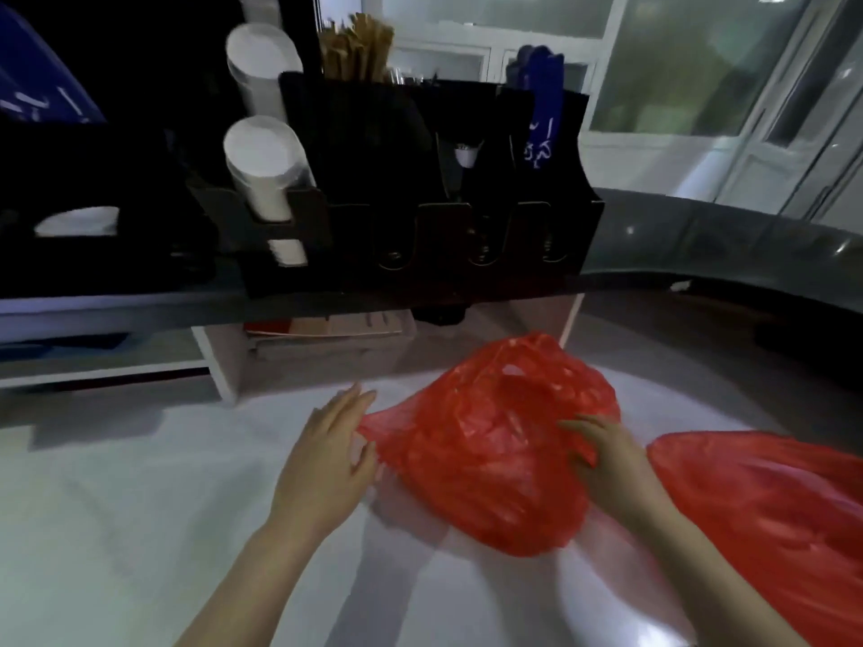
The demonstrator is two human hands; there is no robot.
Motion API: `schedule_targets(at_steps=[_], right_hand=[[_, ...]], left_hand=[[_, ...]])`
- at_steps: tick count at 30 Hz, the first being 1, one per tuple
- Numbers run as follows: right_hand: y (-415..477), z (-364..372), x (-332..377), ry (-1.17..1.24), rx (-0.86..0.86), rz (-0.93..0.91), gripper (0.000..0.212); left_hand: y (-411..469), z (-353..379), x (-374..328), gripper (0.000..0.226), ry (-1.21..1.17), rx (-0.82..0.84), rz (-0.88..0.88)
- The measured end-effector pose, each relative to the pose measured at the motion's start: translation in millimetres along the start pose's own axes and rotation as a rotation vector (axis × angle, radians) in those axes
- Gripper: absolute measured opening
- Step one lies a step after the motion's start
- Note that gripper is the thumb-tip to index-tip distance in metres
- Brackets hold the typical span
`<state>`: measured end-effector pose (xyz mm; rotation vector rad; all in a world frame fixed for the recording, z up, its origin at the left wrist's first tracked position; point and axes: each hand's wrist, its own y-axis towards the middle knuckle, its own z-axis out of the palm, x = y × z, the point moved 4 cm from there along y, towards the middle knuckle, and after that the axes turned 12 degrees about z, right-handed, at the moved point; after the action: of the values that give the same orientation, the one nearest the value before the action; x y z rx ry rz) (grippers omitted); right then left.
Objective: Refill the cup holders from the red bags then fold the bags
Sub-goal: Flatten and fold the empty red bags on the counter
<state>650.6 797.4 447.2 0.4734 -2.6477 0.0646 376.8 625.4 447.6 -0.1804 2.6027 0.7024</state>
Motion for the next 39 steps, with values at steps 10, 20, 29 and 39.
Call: schedule_targets(at_steps=[10, 20, 29, 39], right_hand=[[2, 57, -6, 0.089, 0.149, -0.195, 0.018], [-13, 23, 47, 0.46, 0.001, -0.453, 0.06], [-21, 50, -9, 0.767, 0.302, -0.062, 0.057], [-21, 61, -26, 0.842, 0.142, 0.127, 0.087]], left_hand=[[-35, 57, -29, 0.071, 0.035, 0.251, -0.046], [-40, 55, -35, 0.023, 0.149, 0.169, -0.28], [-44, 38, -41, 0.002, -0.099, -0.186, -0.437], [-37, 92, -78, 0.105, -0.335, 0.138, -0.301]])
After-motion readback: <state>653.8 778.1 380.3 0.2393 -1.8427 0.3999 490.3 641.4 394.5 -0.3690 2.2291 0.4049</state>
